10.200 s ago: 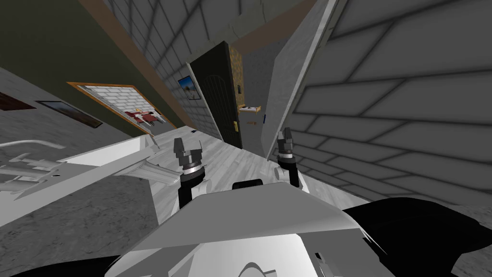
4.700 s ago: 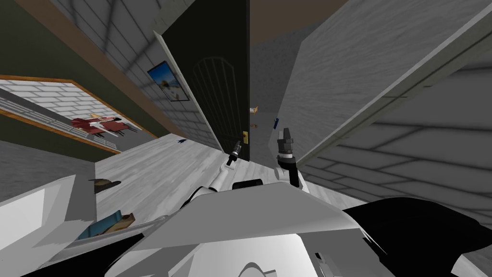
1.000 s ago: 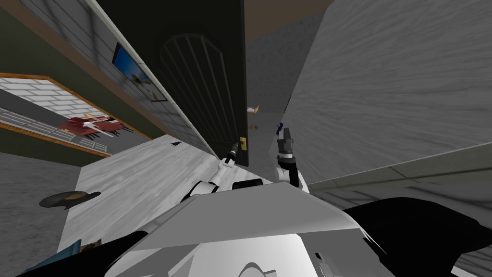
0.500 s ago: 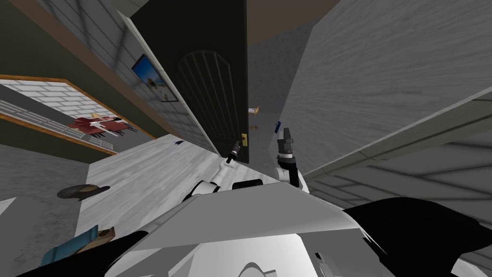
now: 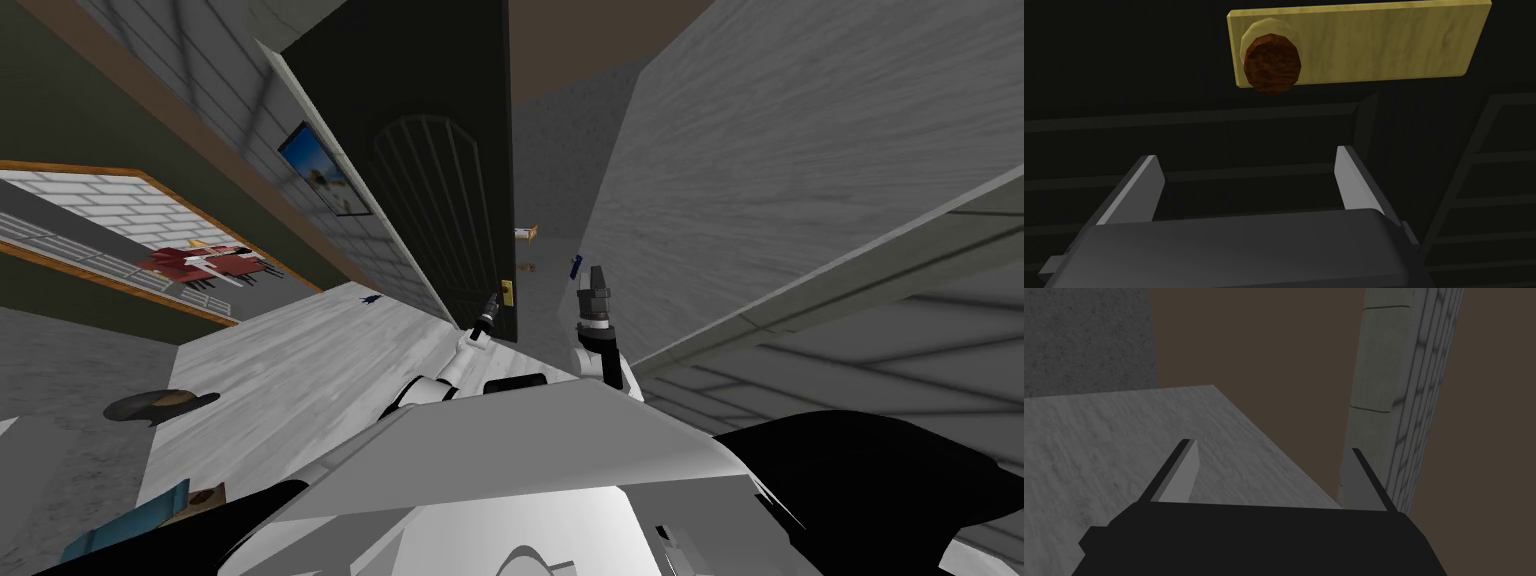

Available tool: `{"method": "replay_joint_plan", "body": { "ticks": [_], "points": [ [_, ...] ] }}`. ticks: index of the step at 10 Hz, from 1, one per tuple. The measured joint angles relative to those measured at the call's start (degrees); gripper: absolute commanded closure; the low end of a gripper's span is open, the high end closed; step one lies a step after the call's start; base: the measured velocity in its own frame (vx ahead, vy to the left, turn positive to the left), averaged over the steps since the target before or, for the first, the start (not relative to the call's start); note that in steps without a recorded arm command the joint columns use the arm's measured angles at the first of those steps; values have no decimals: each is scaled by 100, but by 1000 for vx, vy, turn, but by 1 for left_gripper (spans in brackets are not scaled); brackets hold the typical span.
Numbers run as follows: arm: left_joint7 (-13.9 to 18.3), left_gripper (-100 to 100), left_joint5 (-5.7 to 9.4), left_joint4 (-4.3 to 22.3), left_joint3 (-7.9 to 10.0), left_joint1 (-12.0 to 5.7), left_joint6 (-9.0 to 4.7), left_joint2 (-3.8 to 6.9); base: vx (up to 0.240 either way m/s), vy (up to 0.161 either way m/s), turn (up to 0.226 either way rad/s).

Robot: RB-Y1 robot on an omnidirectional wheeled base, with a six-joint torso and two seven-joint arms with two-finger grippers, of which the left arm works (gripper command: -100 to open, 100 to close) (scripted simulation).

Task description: Push the door open

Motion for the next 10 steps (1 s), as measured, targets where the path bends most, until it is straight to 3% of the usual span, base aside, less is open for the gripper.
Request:
{"method": "replay_joint_plan", "body": {
  "ticks": [3, 6, 7, 10],
  "points": [
    [-33, -100, 10, 50, 49, -22, -32, 10, 195, -79, -24],
    [-64, -100, 19, 75, 94, -34, -46, -68, 156, -68, -13],
    [-68, 100, 19, 76, 95, -38, -49, -74, -11, 8, 3],
    [-67, 100, 18, 71, 95, -44, -48, -66, -23, 14, -5]
  ]
}}
